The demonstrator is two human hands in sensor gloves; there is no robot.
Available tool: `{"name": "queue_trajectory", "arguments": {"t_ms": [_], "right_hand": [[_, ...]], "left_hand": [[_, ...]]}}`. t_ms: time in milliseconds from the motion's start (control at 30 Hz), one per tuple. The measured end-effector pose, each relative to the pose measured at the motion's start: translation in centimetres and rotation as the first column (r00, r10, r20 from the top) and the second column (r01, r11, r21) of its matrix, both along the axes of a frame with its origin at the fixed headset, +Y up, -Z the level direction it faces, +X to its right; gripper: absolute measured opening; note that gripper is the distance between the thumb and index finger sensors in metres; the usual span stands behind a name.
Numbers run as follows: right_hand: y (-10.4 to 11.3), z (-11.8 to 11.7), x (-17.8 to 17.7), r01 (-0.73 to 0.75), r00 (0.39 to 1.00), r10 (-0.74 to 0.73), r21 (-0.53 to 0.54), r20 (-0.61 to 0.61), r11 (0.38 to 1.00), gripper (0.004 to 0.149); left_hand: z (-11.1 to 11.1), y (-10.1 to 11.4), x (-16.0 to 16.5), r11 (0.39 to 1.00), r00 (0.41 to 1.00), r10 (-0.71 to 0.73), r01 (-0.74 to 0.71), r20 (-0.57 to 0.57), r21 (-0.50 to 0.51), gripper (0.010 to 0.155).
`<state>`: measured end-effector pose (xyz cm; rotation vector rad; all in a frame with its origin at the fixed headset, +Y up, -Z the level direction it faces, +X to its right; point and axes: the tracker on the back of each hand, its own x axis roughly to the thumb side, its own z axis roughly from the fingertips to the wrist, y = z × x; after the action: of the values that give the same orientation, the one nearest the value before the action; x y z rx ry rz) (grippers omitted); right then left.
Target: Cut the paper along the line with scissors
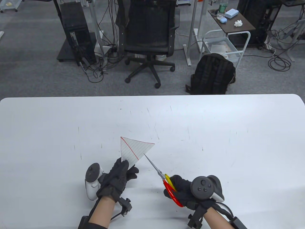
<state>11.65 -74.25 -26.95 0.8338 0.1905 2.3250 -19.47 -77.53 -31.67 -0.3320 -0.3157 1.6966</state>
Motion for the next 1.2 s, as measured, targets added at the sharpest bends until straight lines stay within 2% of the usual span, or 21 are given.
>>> {"name": "queue_trajectory", "arguments": {"t_ms": [67,133,233,433,633,700,967,1033,1200], "right_hand": [[-0.2,0.2,-0.2,-0.026,0.999,0.026,-0.011,-0.028,1.0,0.073],[-0.3,0.3,-0.3,-0.035,0.999,0.035,0.0,-0.008,0.999,0.074],[-0.6,0.2,-0.2,-0.022,1.0,0.022,-0.033,-0.006,0.999,0.074],[-1.3,0.2,-0.8,0.006,0.999,-0.011,-0.128,-0.039,0.992,0.074],[-1.3,0.3,-1.0,0.029,0.999,-0.034,-0.123,-0.039,0.992,0.073],[-1.3,0.3,-1.0,0.033,0.999,-0.038,-0.116,-0.037,0.993,0.074],[-1.2,0.3,-0.9,0.054,0.998,-0.055,-0.098,-0.006,0.994,0.074],[-1.2,0.3,-0.8,0.058,0.998,-0.057,-0.092,0.011,0.994,0.074],[-1.2,0.1,-0.6,0.064,0.998,-0.064,-0.105,0.004,0.992,0.074]], "left_hand": [[0.1,0.2,0.2,1.0,1.0,-0.025,0.025,0.001,0.016,0.045],[0.3,0.5,0.2,0.995,0.995,-0.085,0.087,-0.048,0.051,0.045],[0.4,0.5,0.0,0.996,0.992,-0.07,0.077,-0.107,0.055,0.046],[0.4,0.4,0.6,0.997,0.998,-0.039,0.042,-0.048,0.063,0.046],[0.6,0.2,1.6,0.997,0.998,-0.062,0.062,0.014,0.056,0.046],[0.7,0.1,2.0,0.999,0.998,-0.026,0.024,0.056,0.041,0.046],[0.8,-0.1,2.4,0.999,0.995,-0.019,0.014,0.101,0.045,0.043],[0.8,0.1,2.3,0.997,0.995,-0.049,0.044,0.083,0.06,0.041],[0.9,0.7,1.6,0.976,0.981,-0.188,0.192,-0.045,0.1,0.039]]}}
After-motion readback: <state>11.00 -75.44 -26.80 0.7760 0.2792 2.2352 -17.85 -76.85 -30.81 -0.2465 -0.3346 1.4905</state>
